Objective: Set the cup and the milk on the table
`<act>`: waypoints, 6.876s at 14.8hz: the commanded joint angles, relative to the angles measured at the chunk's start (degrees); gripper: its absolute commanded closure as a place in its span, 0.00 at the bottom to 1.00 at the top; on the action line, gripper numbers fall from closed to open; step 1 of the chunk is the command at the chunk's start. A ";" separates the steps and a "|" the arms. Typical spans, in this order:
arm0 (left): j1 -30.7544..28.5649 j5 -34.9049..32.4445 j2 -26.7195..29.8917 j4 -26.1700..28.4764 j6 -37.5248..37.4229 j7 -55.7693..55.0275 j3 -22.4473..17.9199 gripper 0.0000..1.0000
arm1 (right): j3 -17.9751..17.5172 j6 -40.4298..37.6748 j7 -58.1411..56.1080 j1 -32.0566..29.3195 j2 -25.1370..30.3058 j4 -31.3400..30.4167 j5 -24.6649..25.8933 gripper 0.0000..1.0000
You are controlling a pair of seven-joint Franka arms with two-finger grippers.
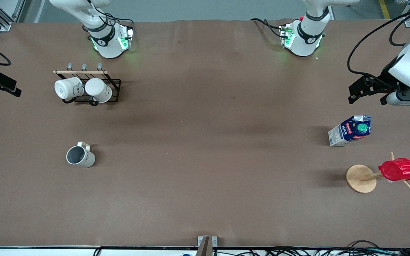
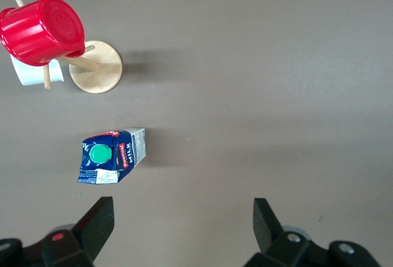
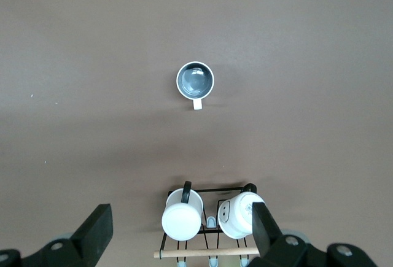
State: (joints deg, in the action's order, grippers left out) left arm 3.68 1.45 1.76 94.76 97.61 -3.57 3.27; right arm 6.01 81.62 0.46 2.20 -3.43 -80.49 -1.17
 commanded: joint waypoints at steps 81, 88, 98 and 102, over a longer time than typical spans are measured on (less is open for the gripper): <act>-15.90 -3.56 -6.41 20.65 25.71 -11.87 26.31 0.62 | -31.76 47.04 63.61 19.42 -38.76 -6.95 19.19 0.95; -14.32 -12.59 -13.51 14.94 25.71 -33.83 41.09 0.62 | -31.76 47.14 63.70 19.42 -39.03 -7.05 19.28 0.00; -7.38 -22.81 -28.46 5.90 21.33 -44.94 44.80 0.62 | -32.11 39.27 62.56 15.57 -33.09 -7.04 19.10 0.00; -4.65 -26.58 -33.65 1.31 18.32 -47.13 44.80 0.62 | -32.12 27.81 54.15 5.74 -19.28 -6.87 18.49 0.00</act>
State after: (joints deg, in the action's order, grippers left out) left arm -2.54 -21.95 -28.13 99.49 117.97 -48.30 47.50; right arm -25.10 113.04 59.43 14.23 -32.08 -84.01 17.23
